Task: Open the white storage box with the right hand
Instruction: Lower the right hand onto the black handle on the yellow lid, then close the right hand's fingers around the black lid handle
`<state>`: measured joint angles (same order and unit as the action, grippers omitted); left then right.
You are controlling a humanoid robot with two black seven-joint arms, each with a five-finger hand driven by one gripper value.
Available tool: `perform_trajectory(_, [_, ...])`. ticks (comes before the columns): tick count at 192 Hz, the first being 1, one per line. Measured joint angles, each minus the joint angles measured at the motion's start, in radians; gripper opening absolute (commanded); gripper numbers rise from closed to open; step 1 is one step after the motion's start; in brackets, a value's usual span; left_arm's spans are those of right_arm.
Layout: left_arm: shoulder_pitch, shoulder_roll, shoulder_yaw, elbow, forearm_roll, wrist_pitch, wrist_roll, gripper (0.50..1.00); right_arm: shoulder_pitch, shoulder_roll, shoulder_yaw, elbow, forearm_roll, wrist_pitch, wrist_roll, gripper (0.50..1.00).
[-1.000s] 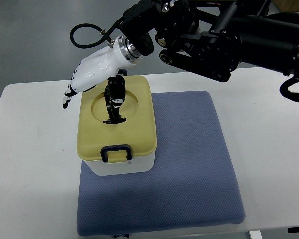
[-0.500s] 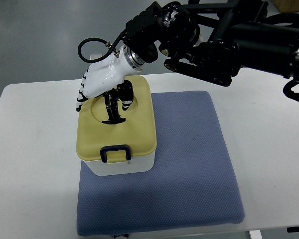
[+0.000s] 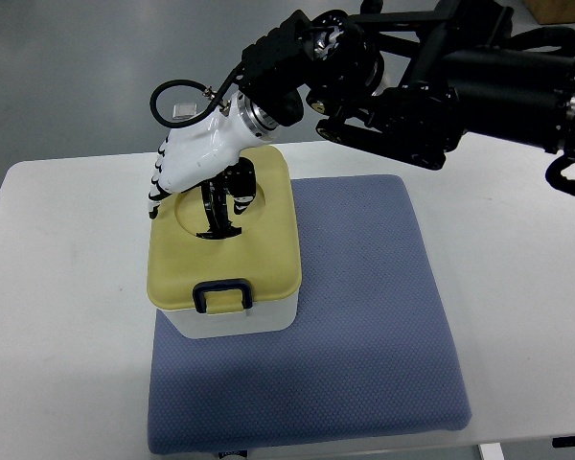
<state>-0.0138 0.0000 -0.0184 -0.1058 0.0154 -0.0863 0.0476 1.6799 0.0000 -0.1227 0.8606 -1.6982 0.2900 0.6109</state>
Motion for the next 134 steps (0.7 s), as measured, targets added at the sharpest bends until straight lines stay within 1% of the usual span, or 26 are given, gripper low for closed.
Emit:
perform_trajectory(16, [0.000,0.000,0.000,0.000,0.000,0.000,0.000,1.000,0.000,0.000,-0.001,0.000,0.000,0.000,0.000,0.827])
perform_trajectory(34, [0.000,0.000,0.001,0.000,0.000,0.000,0.000,1.000,0.000,0.000,-0.001,0.000,0.000,0.000,0.000,0.801])
perform_trajectory(46, [0.000,0.000,0.001,0.000,0.000,-0.001,0.000,1.000,0.000,0.000,-0.002,0.000,0.000,0.001,0.000,0.795])
perform_trajectory(50, [0.000,0.000,0.001,0.000,0.000,-0.001,0.000,1.000,0.000,0.000,-0.002,0.000,0.000,0.001,0.000,0.787])
perform_trajectory(55, [0.000,0.000,0.001,0.000,0.000,-0.001,0.000,1.000,0.000,0.000,-0.002,0.000,0.000,0.001,0.000,0.756])
perform_trajectory(59, [0.000,0.000,0.001,0.000,0.000,-0.001,0.000,1.000,0.000,0.000,-0.002,0.000,0.000,0.001,0.000,0.748])
perform_trajectory(62, [0.000,0.000,0.001,0.000,0.000,-0.001,0.000,1.000,0.000,0.000,-0.002,0.000,0.000,0.001,0.000,0.725])
perform_trajectory(72, [0.000,0.000,0.002,0.001,0.000,-0.001,0.000,1.000,0.000,0.000,-0.006,0.000,0.000,0.001,0.000,0.701])
perform_trajectory(93, [0.000,0.000,0.002,0.001,0.000,0.000,0.000,1.000,0.000,0.000,-0.015,0.000,0.000,-0.001,0.000,0.686])
perform_trajectory(102, [0.000,0.000,0.002,0.001,0.000,0.000,0.000,1.000,0.000,-0.001,-0.015,0.000,0.000,-0.002,0.000,0.672])
perform_trajectory(134, [0.000,0.000,0.002,0.002,0.000,0.000,0.000,1.000,0.000,-0.001,-0.015,0.003,0.000,-0.003,0.000,0.656])
